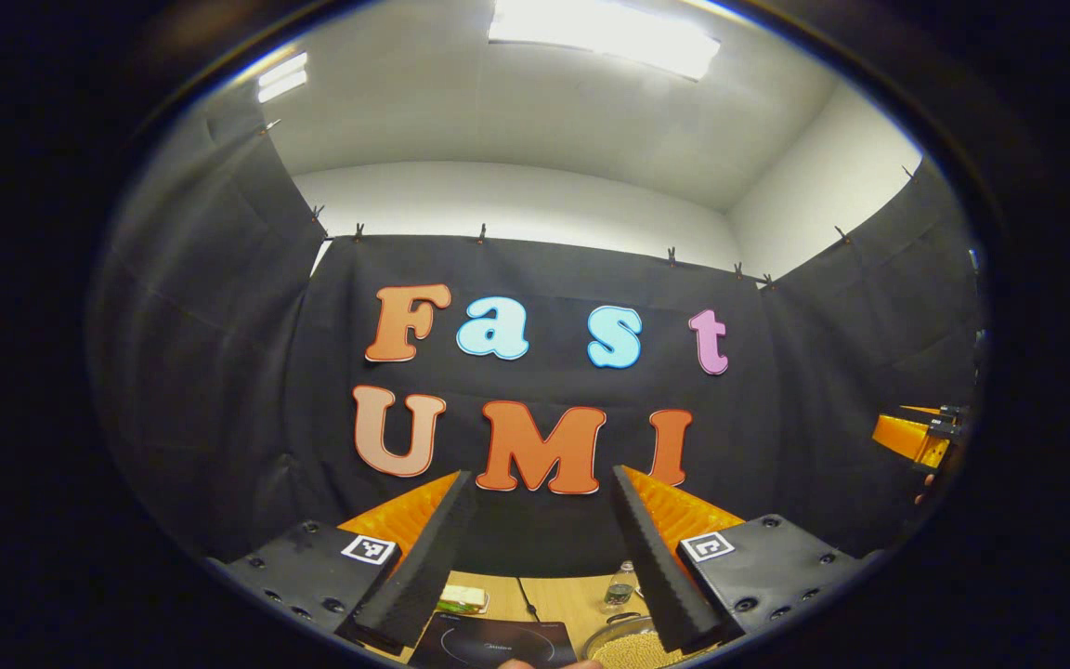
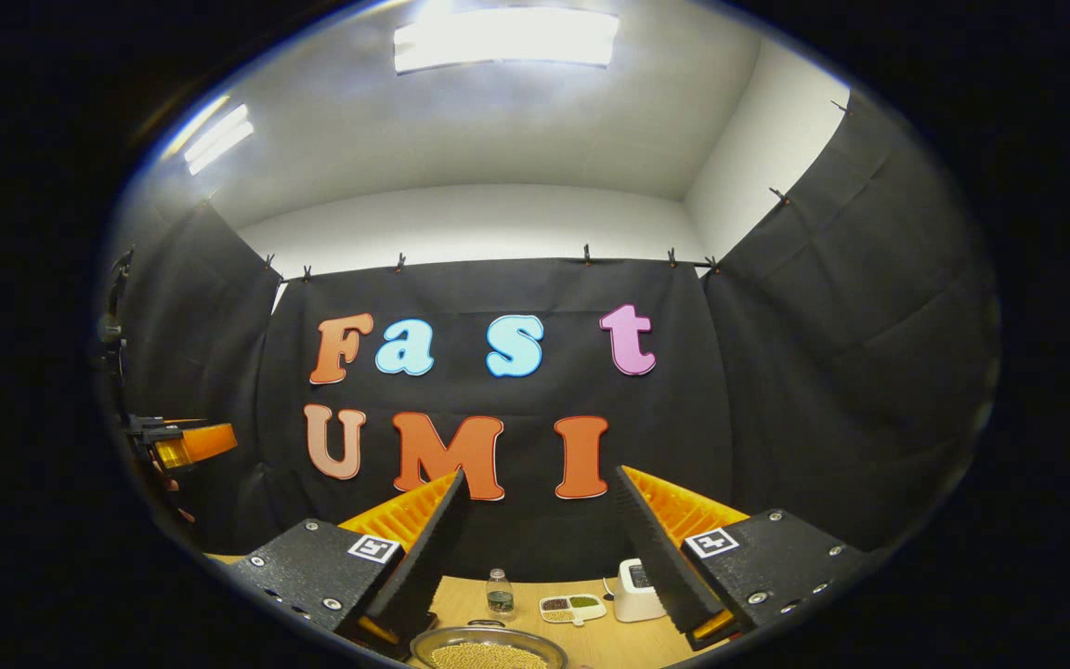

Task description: First push the handle of the pot to place it horizontally, then grasp the pot with both hands and set it on the induction cooktop.

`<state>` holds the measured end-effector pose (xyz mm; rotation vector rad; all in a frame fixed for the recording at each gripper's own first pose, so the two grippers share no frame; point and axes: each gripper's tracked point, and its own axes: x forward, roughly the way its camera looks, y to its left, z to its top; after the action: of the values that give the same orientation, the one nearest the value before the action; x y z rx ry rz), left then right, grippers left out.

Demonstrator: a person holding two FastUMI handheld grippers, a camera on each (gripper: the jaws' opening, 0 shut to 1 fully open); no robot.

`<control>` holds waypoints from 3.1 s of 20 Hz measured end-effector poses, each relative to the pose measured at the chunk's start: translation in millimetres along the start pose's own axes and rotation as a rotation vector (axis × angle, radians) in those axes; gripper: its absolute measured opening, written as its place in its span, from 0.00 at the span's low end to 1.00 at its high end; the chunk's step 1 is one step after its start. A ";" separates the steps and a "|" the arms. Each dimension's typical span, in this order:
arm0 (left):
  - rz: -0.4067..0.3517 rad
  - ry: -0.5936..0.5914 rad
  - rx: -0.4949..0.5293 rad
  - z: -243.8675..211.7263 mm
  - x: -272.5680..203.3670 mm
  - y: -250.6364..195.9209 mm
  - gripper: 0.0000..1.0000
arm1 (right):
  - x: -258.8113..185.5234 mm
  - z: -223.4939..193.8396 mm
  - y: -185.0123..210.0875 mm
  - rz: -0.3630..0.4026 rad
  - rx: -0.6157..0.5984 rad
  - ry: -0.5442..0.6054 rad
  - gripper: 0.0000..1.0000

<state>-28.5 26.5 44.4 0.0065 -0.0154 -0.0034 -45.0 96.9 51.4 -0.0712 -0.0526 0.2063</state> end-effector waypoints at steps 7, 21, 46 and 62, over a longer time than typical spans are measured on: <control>0.018 -0.010 0.039 -21.0 6.4 2.3 0.96 | 11.7 -53.7 4.5 0.042 0.008 0.102 0.96; 0.048 0.003 0.023 -52.6 8.3 24.5 0.98 | -5.1 -190.8 37.1 0.202 0.028 0.399 0.87; 0.104 0.116 -0.004 -103.0 14.2 57.3 0.94 | -138.9 -451.5 156.9 0.474 0.284 1.293 0.00; 0.061 0.168 0.007 -140.0 46.0 40.8 0.99 | -145.4 -521.5 135.1 0.370 0.452 1.509 0.00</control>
<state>19.8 68.1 -94.6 0.0132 0.1526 0.0586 -183.5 164.7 -484.9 0.2288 1.5165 0.4836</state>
